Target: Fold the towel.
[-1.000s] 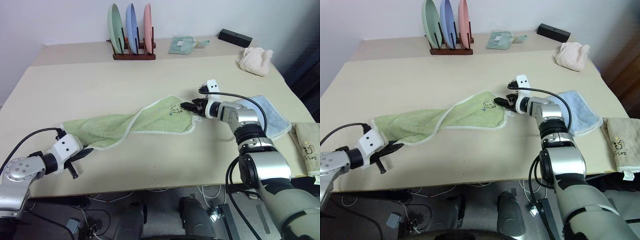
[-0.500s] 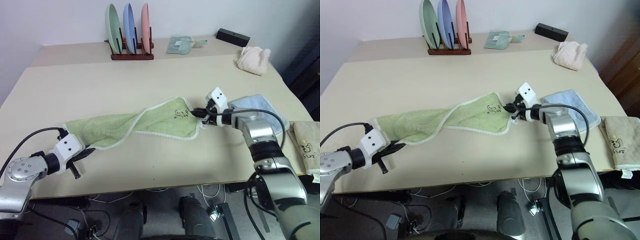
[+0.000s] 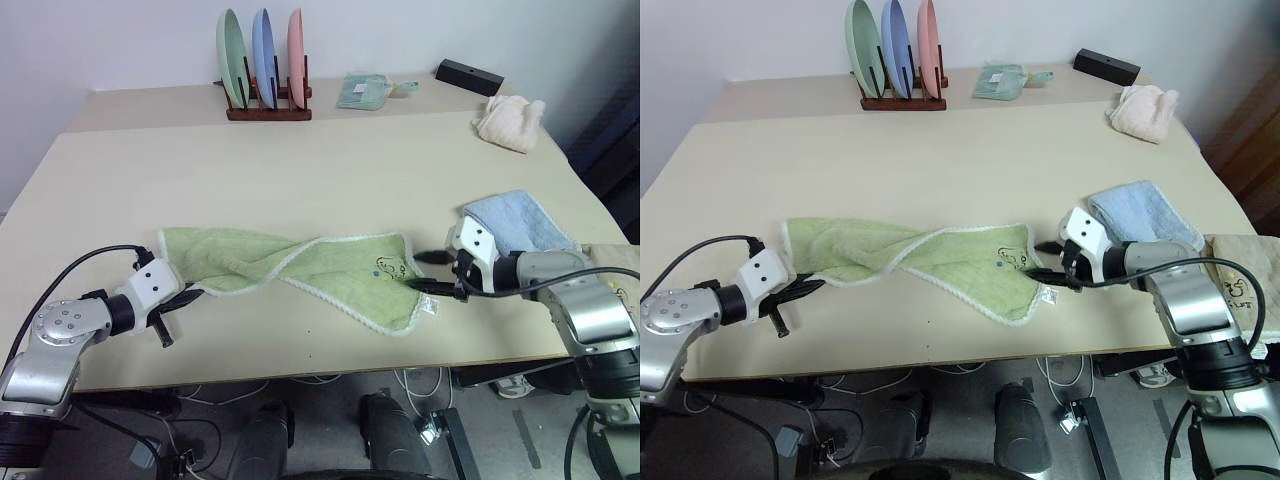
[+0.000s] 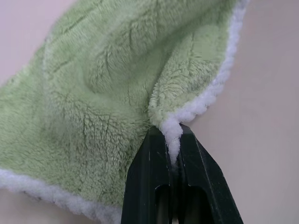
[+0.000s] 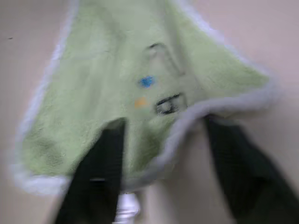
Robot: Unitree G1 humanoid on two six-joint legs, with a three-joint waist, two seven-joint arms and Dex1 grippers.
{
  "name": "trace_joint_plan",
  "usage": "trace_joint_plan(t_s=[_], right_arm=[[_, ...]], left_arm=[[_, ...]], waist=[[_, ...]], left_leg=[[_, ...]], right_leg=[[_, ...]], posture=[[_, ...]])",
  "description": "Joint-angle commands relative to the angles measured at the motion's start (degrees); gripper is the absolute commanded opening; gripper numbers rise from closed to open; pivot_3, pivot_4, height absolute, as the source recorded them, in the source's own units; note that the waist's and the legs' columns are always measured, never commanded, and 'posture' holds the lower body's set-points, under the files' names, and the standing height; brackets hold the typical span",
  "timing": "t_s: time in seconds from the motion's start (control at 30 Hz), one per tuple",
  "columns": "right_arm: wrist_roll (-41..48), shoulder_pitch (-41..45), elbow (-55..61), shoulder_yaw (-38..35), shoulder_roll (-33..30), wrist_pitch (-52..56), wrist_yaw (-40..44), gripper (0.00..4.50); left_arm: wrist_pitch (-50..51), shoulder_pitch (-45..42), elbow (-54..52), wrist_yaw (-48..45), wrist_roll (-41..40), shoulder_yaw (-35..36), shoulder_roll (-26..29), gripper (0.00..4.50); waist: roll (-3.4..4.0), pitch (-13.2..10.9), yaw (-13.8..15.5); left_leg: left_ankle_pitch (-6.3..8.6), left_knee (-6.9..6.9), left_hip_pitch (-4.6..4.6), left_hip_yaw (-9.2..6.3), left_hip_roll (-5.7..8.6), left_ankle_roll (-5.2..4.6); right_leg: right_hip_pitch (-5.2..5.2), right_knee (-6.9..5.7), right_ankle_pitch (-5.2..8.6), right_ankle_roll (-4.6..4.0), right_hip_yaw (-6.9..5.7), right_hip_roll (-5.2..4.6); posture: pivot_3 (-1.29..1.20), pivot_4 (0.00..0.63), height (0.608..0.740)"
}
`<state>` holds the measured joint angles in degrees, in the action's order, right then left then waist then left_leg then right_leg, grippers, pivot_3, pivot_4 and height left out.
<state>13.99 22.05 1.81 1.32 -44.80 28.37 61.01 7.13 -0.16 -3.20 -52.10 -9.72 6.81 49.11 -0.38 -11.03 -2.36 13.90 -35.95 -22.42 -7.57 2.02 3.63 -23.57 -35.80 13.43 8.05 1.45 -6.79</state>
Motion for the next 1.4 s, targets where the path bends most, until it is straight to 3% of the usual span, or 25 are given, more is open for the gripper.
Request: trace_joint_plan(t_s=[0.03, 0.27, 0.7, 0.83, 0.97, 1.17, 1.27, 1.4], right_arm=[[-1.3, 4.4, -5.3, -2.2, 1.4, 0.2, -5.5, 3.29], [2.4, 10.3, -10.8, -4.1, 5.8, 5.3, -8.5, 3.29], [-6.8, 14.2, -20.2, 6.6, 9.1, -0.4, -8.4, 3.29], [-7.3, 13.4, -19.2, 6.5, 9.0, -1.4, -7.6, 2.05], [-7.5, 12.1, -17.0, 5.9, 8.2, -1.6, -7.9, 0.05], [-10.9, 14.3, -17.7, 3.9, 5.9, -7.3, -13.0, 0.05], [-15.9, 21.3, -24.9, 3.5, 4.9, -16.9, -20.2, 0.05], [-21.1, 33.4, -37.3, 3.5, 4.6, -28.6, -29.8, 0.05]], left_arm=[[-0.9, -0.7, -0.3, 0.0, 0.4, -0.4, -0.5, 0.0], [-0.4, -0.2, -1.6, 0.7, 0.3, -0.9, -1.7, 0.0], [-0.8, 0.7, -1.8, 1.2, 0.5, -0.9, -2.3, 0.0], [-0.9, 1.4, -2.2, 1.5, 0.4, -0.8, -2.3, 0.0], [-1.0, 1.7, -2.3, 1.6, 0.3, -0.6, -2.3, 0.0], [-0.1, -2.8, -0.2, 3.0, -1.7, 0.9, -3.6, 0.0], [-0.9, -14.8, 6.4, 7.1, -2.8, 2.4, -6.9, 0.0], [-7.1, -36.5, 23.8, 18.8, 3.5, 1.8, -9.9, 0.0]], waist=[[0.0, 0.0, 0.0], [0.0, 0.0, 0.0], [0.01, 0.0, 0.0], [0.01, 0.0, -0.1], [0.01, 0.0, -0.1], [0.01, 0.0, 0.1], [-0.02, 0.0, 0.2], [-0.13, -0.1, 0.2]], left_leg=[[0.0, 0.0, 0.01, 0.0, 0.0, 0.0], [0.0, 0.02, 0.0, -0.01, 0.0, 0.0], [0.0, 0.02, 0.02, -0.02, 0.02, 0.0], [0.0, 0.02, 0.03, -0.02, 0.02, 0.0], [0.0, 0.02, 0.03, -0.03, 0.02, 0.0], [0.0, 0.01, 0.03, -0.02, 0.02, 0.0], [-0.01, -0.11, -0.01, -0.03, 0.03, 0.01], [-0.11, -0.15, -0.03, -0.06, 0.06, 0.18]], right_leg=[[0.01, 0.0, 0.0, 0.0, 0.0, 0.0], [0.0, -0.01, -0.01, 0.0, 0.0, 0.0], [0.01, -0.04, -0.01, 0.0, 0.0, 0.0], [0.02, -0.04, -0.01, 0.0, 0.0, 0.0], [0.02, -0.04, -0.01, 0.0, 0.0, 0.0], [0.02, -0.04, -0.01, 0.0, 0.0, 0.0], [-0.02, -0.15, -0.01, 0.01, -0.01, 0.0], [-0.06, -0.23, -0.04, 0.0, -0.01, 0.0]], posture=[[0.0, 0.15, 0.74], [0.0, 0.15, 0.74], [0.0, 0.15, 0.74], [0.0, 0.15, 0.74], [0.0, 0.15, 0.74], [0.0, 0.15, 0.74], [0.0, 0.15, 0.74], [0.0, 0.15, 0.74]])
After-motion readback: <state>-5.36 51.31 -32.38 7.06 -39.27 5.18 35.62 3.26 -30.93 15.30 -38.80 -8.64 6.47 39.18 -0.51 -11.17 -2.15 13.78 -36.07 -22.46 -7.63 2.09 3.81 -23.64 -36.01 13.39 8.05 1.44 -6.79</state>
